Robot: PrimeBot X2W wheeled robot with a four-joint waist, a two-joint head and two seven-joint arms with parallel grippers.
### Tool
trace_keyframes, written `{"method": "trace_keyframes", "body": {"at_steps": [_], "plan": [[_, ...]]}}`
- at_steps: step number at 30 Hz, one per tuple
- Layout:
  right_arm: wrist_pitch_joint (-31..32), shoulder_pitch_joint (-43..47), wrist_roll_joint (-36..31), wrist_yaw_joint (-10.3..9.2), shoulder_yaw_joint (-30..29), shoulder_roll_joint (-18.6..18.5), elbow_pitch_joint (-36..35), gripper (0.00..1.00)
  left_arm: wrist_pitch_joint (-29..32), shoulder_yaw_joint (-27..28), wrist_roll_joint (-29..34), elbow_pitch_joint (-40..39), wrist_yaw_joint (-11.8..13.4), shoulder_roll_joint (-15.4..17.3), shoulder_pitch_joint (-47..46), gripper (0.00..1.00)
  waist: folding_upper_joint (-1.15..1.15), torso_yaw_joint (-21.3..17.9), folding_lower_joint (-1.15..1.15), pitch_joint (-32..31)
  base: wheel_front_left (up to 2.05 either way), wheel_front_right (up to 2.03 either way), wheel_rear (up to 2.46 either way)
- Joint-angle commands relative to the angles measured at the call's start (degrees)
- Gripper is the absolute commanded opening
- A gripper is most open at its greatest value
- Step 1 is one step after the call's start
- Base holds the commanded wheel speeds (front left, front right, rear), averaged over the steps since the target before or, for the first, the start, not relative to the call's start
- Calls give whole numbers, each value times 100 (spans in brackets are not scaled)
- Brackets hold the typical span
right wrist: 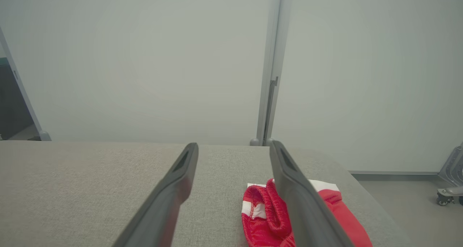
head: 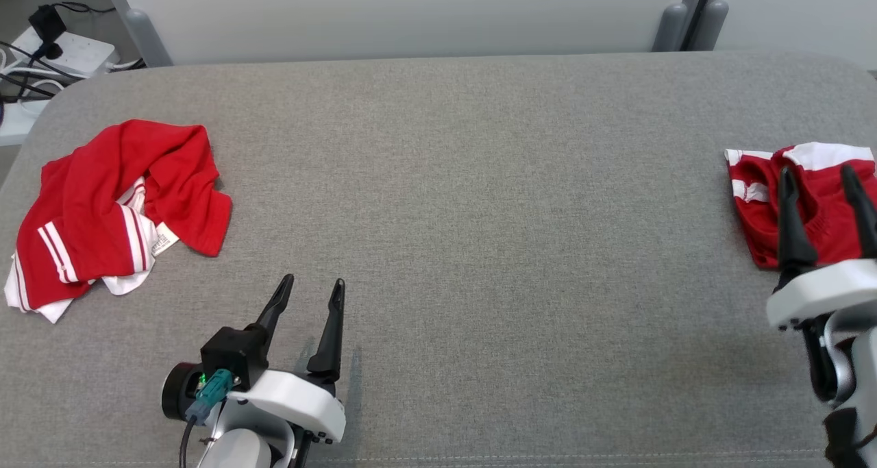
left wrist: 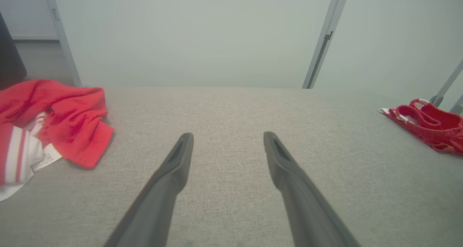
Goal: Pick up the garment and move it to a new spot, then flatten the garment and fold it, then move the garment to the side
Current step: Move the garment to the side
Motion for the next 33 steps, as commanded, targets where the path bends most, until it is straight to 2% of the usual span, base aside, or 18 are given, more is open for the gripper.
{"method": "trace_keyframes", "body": {"at_steps": [1, 7, 22, 33], "plan": [[-66, 229, 13, 23, 98, 72, -261, 100, -58, 268, -2, -89, 82, 45, -6, 100, 0, 66, 0, -104, 0, 0, 0], [-66, 784, 7, 23, 221, 276, -527, 100, -58, 537, 94, -27, 155, 45, 179, 100, 0, 134, 0, -308, 0, 0, 0], [-67, 1479, -20, 23, 235, 538, -727, 100, -58, 1147, 425, -58, 215, 45, 563, 100, 0, 166, 0, -679, 0, 0, 0], [-67, 1555, -35, 23, 298, 570, -746, 100, -58, 1204, 425, -17, 157, 45, 598, 100, 0, 310, 0, -670, 0, 0, 0]]}}
